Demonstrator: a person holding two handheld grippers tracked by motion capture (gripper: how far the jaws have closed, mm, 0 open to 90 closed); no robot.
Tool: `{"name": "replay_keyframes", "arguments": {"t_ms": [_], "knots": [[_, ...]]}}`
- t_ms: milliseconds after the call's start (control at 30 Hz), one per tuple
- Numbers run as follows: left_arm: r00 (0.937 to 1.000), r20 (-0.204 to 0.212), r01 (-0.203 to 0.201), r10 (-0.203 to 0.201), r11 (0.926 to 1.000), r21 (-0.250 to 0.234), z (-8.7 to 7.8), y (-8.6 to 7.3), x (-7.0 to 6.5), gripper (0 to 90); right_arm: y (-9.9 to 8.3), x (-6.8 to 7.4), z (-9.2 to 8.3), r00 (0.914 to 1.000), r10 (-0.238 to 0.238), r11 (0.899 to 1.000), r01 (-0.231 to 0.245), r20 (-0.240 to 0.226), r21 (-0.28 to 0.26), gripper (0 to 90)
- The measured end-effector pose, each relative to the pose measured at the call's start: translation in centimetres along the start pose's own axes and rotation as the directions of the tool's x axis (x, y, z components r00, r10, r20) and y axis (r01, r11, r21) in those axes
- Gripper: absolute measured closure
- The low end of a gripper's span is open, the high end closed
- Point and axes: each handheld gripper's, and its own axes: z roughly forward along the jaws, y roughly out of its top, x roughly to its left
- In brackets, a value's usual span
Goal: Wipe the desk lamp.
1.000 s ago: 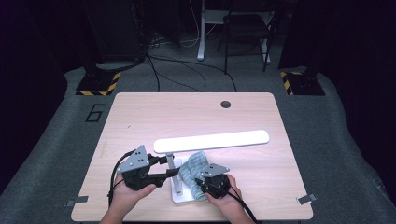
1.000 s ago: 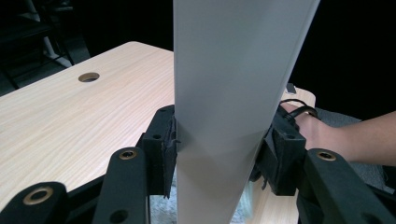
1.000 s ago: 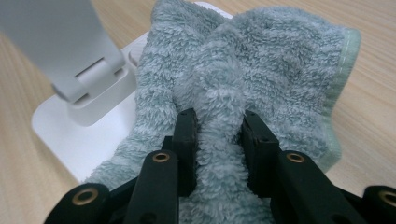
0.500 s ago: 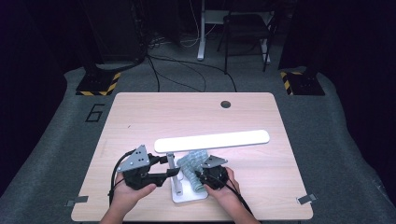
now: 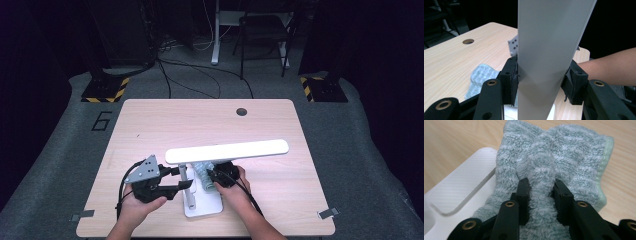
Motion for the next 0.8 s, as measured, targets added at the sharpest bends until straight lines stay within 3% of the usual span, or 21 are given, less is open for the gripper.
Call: {"name": "replay_keyframes", "arguments": {"t_ms": [267, 367, 400, 433, 467, 800], "knots": [[1.0, -0.002, -0.001, 0.001, 1.0, -0.004, 0.0, 0.0, 0.0, 52.1, 1.3, -0.7, 1.4, 0.9974, 0.06, 0.998, -0.061, 0.04, 0.014, 68.9], [1.0, -0.002, -0.001, 0.001, 1.0, -0.004, 0.0, 0.0, 0.0, 52.1, 1.4, -1.0, 1.7, 0.9983, 0.042, 0.999, -0.042, 0.04, 0.006, 68.6], [1.0, 0.001, -0.004, 0.004, 1.0, 0.0, 0.0, 0.0, 0.0, 52.2, 1.5, -0.9, 1.8, 0.9975, 0.056, 0.998, -0.056, 0.043, 0.001, 68.5], [1.0, 0.0, -0.005, 0.005, 1.0, 0.0, 0.0, 0.0, 0.0, 52.2, 1.5, -1.2, 1.9, 0.9986, 0.032, 0.999, -0.032, 0.041, 0.002, 68.5], [1.0, 0.0, -0.004, 0.004, 1.0, 0.0, 0.0, 0.0, 0.0, 52.2, 1.7, -1.0, 2.0, 0.9964, 0.07, 0.997, -0.071, 0.048, 0.006, 68.4], [1.0, -0.008, -0.006, 0.006, 1.0, -0.002, 0.1, 0.0, 0.0, 52.2, 1.3, -0.7, 1.7, 0.9974, 0.037, 0.999, -0.037, 0.062, -0.006, 68.5]]}}
